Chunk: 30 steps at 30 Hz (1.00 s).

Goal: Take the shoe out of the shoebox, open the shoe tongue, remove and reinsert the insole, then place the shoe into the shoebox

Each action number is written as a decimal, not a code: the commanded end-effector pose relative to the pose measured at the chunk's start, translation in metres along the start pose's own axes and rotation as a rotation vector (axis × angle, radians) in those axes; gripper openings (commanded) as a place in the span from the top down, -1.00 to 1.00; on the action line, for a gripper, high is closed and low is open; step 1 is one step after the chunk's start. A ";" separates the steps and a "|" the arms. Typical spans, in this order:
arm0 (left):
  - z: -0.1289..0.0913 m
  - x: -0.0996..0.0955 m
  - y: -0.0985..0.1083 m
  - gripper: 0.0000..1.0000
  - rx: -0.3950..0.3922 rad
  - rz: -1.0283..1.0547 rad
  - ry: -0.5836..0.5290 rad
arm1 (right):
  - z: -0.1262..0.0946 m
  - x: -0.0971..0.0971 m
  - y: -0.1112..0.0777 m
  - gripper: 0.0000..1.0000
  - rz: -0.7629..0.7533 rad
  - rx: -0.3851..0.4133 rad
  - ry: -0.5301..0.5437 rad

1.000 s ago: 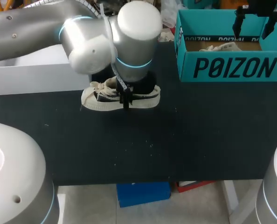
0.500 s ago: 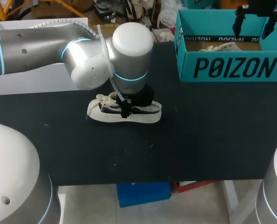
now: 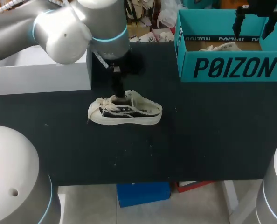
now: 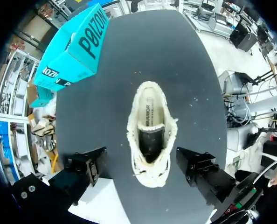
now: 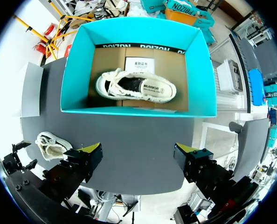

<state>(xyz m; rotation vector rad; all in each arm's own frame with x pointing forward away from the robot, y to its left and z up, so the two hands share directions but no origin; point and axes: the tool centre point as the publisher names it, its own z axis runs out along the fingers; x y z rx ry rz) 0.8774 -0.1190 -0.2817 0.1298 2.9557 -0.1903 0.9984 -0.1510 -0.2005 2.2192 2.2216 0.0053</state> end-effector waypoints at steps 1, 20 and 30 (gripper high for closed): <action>-0.047 0.009 0.035 -1.00 0.171 0.012 0.002 | 0.000 0.000 0.001 -1.00 0.001 0.001 0.000; -0.071 0.024 0.074 -1.00 0.434 0.186 0.033 | 0.000 0.000 0.001 -1.00 0.001 0.001 0.000; -0.071 0.024 0.074 -1.00 0.434 0.186 0.033 | 0.000 0.000 0.001 -1.00 0.001 0.001 0.000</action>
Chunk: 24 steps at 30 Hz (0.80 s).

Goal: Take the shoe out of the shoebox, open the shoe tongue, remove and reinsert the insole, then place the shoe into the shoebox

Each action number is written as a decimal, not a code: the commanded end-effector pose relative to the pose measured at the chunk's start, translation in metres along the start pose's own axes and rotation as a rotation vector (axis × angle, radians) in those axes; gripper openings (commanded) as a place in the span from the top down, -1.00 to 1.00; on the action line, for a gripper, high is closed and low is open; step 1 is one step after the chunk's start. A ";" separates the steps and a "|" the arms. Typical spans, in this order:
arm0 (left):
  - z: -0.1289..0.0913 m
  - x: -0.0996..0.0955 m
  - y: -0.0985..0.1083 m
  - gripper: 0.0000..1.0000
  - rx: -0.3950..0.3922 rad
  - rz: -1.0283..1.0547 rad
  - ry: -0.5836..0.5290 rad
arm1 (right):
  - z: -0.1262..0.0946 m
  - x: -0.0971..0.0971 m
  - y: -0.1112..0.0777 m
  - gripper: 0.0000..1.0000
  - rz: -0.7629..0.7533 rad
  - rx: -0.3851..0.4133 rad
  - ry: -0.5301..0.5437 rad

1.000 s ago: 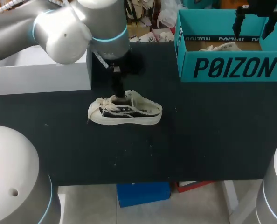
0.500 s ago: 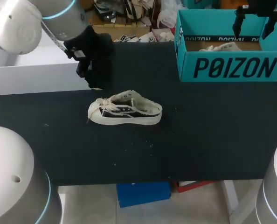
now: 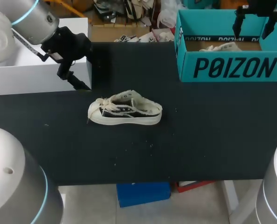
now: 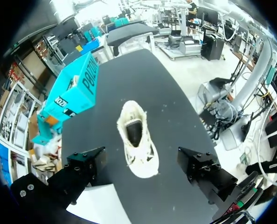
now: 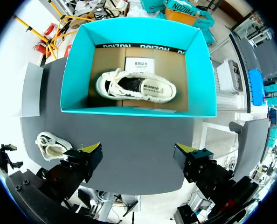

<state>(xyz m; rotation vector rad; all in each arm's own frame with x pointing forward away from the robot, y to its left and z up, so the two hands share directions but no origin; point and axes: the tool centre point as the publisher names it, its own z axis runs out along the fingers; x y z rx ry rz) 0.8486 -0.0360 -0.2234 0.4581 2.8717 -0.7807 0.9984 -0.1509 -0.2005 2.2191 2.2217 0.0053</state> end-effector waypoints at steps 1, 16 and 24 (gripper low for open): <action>0.001 0.001 0.003 -1.00 0.017 0.004 -0.003 | 0.000 0.000 0.001 -1.00 0.001 0.001 0.000; 0.001 0.001 0.003 -1.00 0.017 0.004 -0.003 | 0.041 0.031 -0.063 -1.00 -0.673 -0.320 0.025; 0.001 0.001 0.003 -1.00 0.017 0.004 -0.003 | 0.041 0.031 -0.063 -1.00 -0.673 -0.320 0.025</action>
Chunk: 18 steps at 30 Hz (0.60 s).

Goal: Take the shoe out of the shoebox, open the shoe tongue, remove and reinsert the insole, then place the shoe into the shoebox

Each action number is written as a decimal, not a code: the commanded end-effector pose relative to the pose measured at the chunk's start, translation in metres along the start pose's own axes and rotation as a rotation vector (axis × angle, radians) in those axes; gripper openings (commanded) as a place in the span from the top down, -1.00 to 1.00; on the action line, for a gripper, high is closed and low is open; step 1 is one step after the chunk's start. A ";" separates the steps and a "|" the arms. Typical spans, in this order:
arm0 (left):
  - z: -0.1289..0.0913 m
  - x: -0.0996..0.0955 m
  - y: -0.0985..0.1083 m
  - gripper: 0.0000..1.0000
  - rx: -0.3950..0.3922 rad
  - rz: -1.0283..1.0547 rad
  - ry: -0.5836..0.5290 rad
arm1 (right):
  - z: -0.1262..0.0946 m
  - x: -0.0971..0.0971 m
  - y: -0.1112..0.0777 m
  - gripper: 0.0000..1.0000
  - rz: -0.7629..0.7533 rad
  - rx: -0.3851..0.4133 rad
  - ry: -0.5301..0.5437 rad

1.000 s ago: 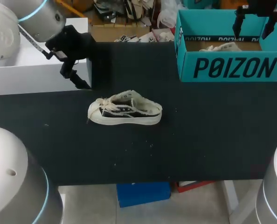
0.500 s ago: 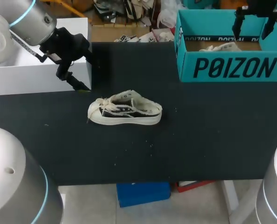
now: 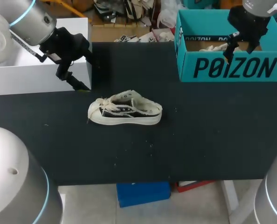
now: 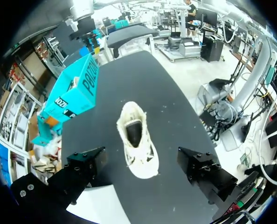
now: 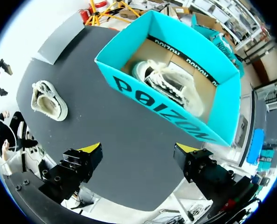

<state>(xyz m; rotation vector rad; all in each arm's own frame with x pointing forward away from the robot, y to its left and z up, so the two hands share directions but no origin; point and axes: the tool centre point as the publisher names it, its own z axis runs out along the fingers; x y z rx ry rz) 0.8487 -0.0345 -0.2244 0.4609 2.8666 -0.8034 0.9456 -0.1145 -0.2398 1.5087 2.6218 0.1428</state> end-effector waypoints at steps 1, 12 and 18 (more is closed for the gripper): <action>0.001 0.000 0.001 -1.00 0.001 0.003 -0.003 | 0.000 0.000 -0.012 -1.00 -0.147 -0.179 0.003; 0.001 0.000 0.001 -1.00 0.001 0.003 -0.003 | 0.002 0.024 -0.026 -1.00 -0.286 -0.240 0.008; 0.001 0.000 0.001 -1.00 0.001 0.003 -0.003 | -0.007 0.074 -0.063 -1.00 -0.450 -0.326 0.040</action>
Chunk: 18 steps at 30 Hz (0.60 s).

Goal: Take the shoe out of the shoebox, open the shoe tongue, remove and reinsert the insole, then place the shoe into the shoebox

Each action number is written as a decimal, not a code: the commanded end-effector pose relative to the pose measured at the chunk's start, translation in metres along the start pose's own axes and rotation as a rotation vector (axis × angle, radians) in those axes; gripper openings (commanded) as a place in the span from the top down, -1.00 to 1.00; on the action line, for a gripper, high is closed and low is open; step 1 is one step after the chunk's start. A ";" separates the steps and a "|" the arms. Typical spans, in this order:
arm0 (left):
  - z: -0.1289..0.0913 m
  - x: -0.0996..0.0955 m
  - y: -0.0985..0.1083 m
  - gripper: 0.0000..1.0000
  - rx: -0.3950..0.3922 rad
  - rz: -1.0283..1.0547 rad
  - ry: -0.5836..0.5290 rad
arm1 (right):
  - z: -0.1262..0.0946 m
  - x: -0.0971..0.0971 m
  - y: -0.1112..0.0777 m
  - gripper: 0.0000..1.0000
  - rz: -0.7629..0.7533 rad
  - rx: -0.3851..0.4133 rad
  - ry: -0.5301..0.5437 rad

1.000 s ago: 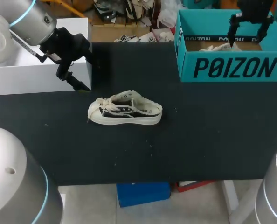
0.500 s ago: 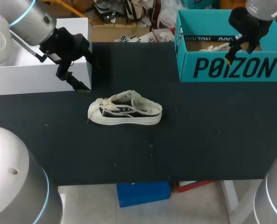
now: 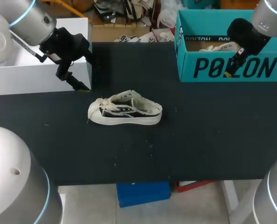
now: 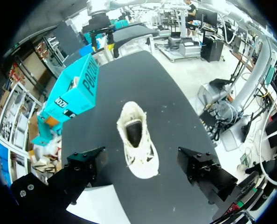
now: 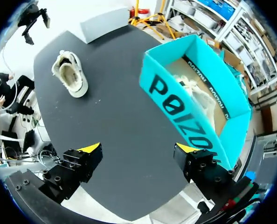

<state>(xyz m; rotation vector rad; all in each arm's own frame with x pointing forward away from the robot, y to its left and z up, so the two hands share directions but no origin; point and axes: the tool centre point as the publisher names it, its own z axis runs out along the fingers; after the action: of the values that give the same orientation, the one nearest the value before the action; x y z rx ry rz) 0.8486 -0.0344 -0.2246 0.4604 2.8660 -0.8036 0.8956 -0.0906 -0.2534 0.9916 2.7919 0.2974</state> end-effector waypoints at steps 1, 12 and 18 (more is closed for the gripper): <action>0.001 0.000 0.001 -1.00 0.001 0.003 -0.002 | -0.022 0.045 -0.016 -1.00 -0.128 -0.228 -0.034; 0.001 0.000 0.001 -1.00 0.001 0.003 -0.002 | -0.015 0.107 0.005 -1.00 -0.316 -0.462 0.073; 0.001 0.000 0.001 -1.00 0.001 0.003 -0.002 | -0.015 0.107 0.005 -1.00 -0.316 -0.462 0.073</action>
<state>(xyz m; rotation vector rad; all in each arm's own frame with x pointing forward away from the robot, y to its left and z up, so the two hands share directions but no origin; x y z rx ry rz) 0.8486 -0.0343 -0.2242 0.4609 2.8670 -0.8023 0.8165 -0.0174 -0.2443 0.4711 2.7742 0.6829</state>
